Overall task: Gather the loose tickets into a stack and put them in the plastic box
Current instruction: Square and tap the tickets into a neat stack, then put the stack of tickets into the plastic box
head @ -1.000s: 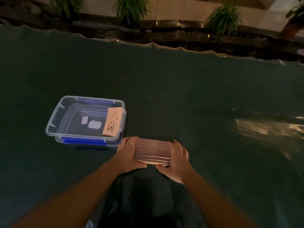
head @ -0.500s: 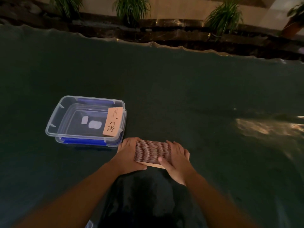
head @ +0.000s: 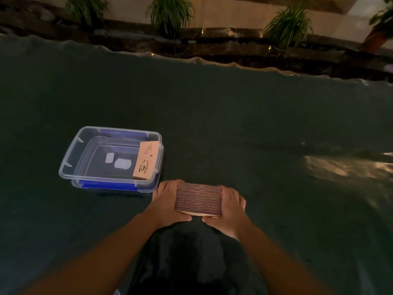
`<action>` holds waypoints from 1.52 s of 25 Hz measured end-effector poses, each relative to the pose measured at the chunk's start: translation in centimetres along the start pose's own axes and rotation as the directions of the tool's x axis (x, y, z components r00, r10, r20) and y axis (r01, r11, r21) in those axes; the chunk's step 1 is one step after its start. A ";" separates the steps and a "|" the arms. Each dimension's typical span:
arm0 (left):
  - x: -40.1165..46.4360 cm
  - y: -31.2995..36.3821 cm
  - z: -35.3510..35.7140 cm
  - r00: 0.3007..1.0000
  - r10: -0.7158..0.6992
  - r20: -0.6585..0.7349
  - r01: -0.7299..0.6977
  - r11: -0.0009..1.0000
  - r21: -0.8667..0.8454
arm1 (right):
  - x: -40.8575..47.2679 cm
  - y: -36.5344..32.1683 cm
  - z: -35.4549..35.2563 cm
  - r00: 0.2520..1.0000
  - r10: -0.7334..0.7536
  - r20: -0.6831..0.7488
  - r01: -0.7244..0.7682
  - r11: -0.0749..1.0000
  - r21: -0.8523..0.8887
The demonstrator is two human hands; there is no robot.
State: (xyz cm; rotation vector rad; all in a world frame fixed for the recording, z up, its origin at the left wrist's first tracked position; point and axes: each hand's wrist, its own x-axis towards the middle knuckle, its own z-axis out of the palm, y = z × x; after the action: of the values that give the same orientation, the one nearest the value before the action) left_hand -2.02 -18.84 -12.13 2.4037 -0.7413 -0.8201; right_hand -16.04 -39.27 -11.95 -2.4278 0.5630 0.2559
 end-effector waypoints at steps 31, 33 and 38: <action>-4.8 -2.4 -19.5 0.977 -0.209 -0.039 -0.013 0.124 -0.992 | 2.6 -24.7 -4.2 0.983 0.041 0.180 -0.172 0.549 0.818; -4.5 -3.8 -21.1 0.980 -0.197 0.003 0.034 0.155 -0.987 | 4.0 -26.7 -3.9 0.988 0.016 0.155 -0.132 0.618 0.775; -2.8 -7.0 -24.5 0.979 -0.179 0.095 0.135 0.225 -0.965 | 7.2 -30.9 -1.4 0.971 0.090 0.220 -0.224 0.652 0.724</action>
State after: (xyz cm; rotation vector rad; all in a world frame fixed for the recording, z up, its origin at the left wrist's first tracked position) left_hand 14.60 -5.41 1.93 1.2683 0.1434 -0.9126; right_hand 4.46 -20.54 3.38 -1.5315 0.6469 0.2342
